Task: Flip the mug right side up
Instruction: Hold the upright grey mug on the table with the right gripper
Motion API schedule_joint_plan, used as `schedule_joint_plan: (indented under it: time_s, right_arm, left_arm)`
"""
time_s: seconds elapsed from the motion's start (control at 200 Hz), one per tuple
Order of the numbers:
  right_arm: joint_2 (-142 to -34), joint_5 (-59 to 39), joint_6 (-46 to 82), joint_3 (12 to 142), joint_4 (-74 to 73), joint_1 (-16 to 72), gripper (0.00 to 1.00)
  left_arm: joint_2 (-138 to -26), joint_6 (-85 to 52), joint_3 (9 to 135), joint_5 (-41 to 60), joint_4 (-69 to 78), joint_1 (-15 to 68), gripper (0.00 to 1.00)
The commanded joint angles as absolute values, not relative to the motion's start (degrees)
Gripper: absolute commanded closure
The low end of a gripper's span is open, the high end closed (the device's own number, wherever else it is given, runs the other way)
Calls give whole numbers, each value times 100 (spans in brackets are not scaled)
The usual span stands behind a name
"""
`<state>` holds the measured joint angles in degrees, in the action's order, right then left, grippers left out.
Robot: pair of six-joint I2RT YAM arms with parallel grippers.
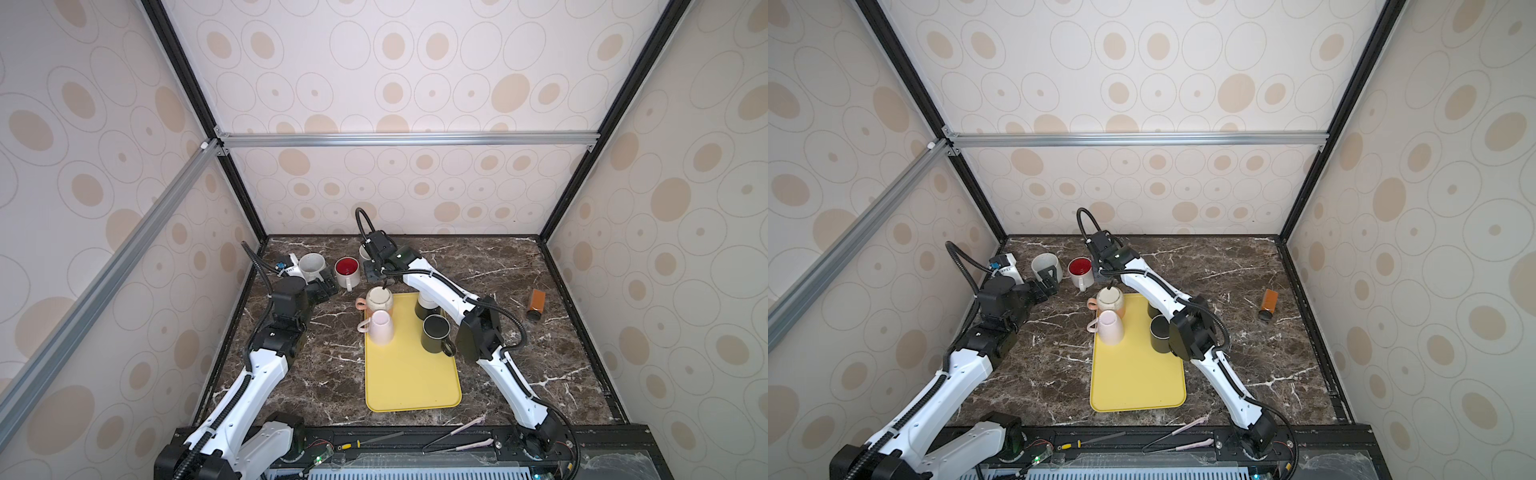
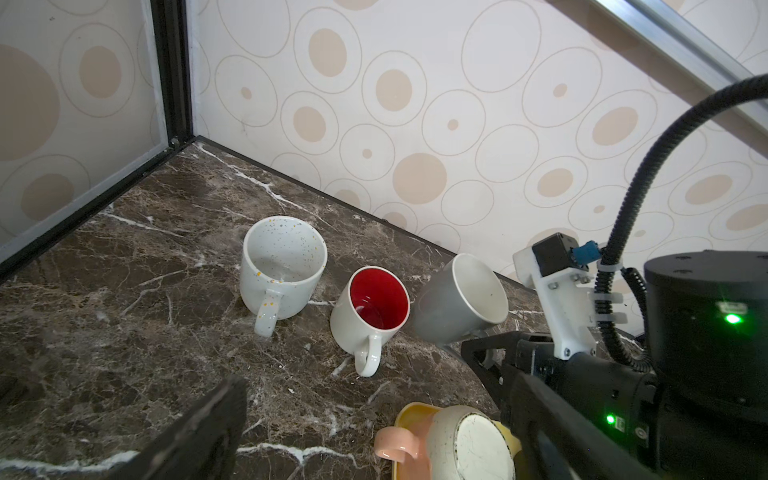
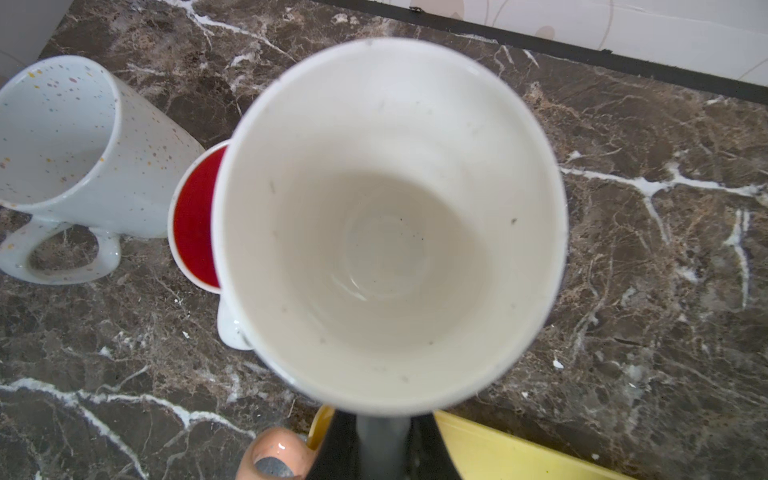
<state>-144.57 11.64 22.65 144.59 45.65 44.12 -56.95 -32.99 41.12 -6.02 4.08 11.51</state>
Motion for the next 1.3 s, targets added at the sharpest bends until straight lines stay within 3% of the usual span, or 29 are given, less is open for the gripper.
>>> schedule_joint_plan:
  time_s: [0.0, 1.11, 1.296]
  right_arm:
    - [-14477, 1396, 2338, 14774, 4422, 4421, 100]
    - [-14980, 1481, 2830, 14836, 4711, 4324, 100]
    - [-14963, 1490, 2923, 14795, 4703, 4325, 92]
  left_arm:
    - [-5699, -3278, 4110, -519, 536, 1126, 0]
    - [-6126, -3461, 3980, -75, 799, 1124, 0]
    - [-6108, -3463, 3980, -62, 803, 1125, 0]
